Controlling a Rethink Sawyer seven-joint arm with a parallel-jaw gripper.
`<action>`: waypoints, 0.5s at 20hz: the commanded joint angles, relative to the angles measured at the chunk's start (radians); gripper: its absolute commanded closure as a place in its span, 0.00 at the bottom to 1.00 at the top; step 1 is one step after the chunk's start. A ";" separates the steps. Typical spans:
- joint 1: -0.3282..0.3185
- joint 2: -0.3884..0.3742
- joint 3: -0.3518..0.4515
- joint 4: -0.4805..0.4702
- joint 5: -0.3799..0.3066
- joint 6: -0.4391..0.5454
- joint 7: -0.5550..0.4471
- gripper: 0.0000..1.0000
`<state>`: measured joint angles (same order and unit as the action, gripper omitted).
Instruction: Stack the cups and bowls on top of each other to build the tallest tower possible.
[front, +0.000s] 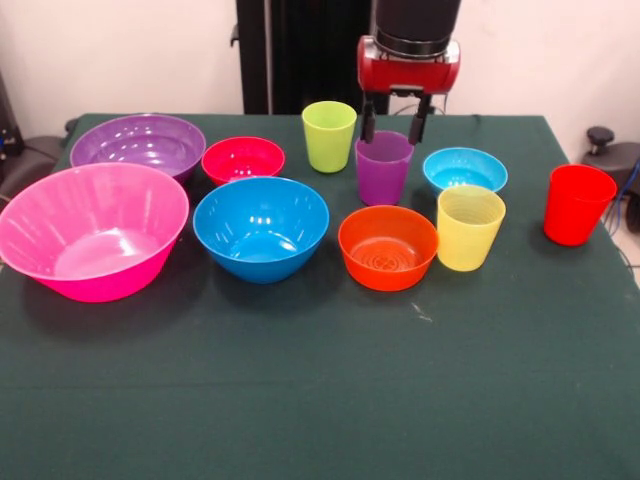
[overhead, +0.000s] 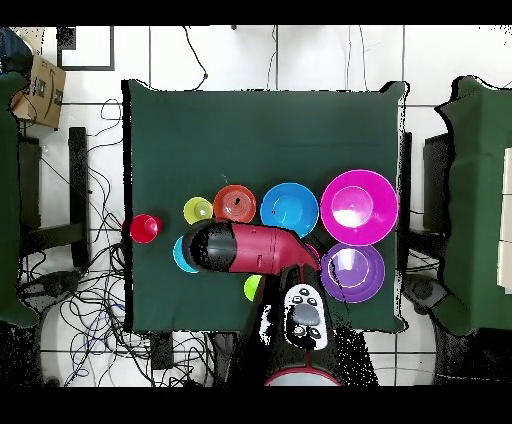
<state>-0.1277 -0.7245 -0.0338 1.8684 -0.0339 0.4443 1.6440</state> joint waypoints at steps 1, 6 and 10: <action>-0.017 0.090 0.080 -0.082 -0.078 0.038 0.000 0.00; -0.014 0.115 0.070 -0.113 -0.080 0.031 0.006 0.00; -0.009 0.128 0.064 -0.130 -0.082 0.031 0.008 0.00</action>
<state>-0.1292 -0.6538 -0.0337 1.8126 -0.0345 0.4441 1.6440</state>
